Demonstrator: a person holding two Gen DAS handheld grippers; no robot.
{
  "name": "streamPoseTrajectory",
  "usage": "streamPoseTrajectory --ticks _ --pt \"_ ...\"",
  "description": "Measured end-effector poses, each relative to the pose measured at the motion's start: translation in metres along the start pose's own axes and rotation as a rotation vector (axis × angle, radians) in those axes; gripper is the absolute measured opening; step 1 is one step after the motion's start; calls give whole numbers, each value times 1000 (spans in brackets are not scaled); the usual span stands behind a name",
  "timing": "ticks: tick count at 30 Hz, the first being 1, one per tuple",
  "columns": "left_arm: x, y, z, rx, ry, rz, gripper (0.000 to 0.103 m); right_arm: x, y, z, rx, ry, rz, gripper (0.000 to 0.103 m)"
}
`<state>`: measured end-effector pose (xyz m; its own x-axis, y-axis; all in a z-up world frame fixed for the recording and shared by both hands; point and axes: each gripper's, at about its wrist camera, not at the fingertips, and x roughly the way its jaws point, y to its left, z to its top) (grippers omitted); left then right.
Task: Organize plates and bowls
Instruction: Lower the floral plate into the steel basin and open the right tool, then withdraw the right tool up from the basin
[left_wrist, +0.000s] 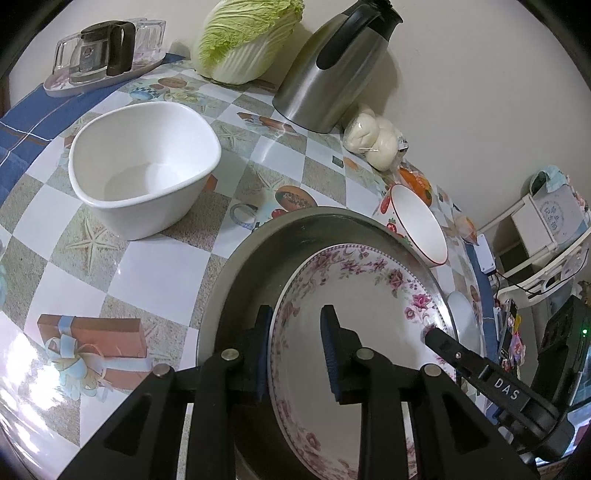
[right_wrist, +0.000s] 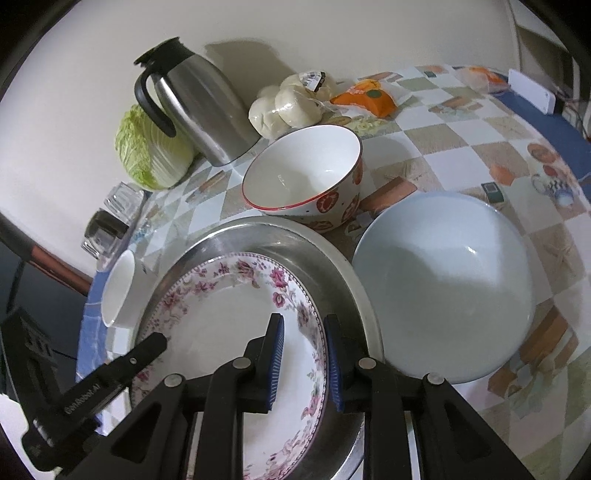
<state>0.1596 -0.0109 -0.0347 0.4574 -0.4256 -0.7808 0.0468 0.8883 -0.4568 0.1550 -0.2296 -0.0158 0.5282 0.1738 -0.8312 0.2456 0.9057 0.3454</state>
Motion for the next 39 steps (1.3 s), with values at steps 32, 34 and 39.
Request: streamPoseTrajectory --ticks 32,34,39 --pt "-43 -24 13 99 -92 164 81 -35 30 3 -166 -104 -107 90" --pt "-42 -22 13 102 -96 199 88 -35 30 2 -164 -111 -103 100" --pt "-40 -17 13 97 -97 245 92 -33 29 2 -162 -100 -107 103"
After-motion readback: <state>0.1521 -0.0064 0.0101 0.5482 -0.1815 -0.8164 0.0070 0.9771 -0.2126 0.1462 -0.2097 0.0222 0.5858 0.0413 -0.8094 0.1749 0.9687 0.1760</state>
